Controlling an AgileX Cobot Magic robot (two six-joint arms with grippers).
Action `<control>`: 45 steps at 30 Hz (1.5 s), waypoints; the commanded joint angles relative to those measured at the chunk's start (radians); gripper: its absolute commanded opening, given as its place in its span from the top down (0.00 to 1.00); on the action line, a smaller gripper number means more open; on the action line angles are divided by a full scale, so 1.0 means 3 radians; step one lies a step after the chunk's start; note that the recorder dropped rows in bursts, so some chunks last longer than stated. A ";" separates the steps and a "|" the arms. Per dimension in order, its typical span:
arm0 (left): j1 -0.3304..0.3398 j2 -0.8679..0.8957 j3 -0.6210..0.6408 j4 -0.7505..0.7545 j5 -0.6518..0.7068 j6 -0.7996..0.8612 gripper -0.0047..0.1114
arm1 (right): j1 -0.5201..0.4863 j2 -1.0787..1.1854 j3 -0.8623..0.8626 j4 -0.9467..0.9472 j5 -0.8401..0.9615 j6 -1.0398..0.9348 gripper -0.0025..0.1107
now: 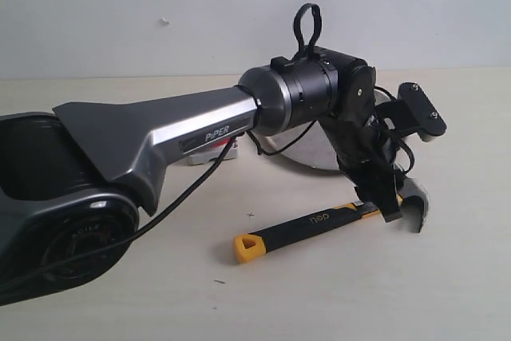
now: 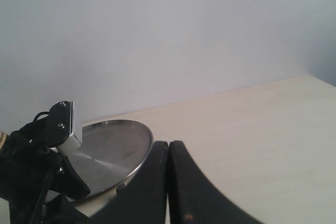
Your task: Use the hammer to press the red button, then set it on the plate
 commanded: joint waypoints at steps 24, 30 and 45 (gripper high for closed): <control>-0.0134 0.0130 0.0002 0.0068 -0.0110 -0.0051 0.47 | -0.0013 -0.0020 0.0015 0.0000 -0.0033 -0.0026 0.98; -0.0134 0.0130 0.0002 0.0077 -0.0167 -0.0100 0.47 | -0.0013 -0.0020 0.0015 0.0000 -0.0033 -0.0026 0.98; -0.0122 0.0130 0.0002 0.0087 -0.0055 -0.0254 0.49 | -0.0013 -0.0020 0.0015 0.0000 -0.0033 -0.0026 0.98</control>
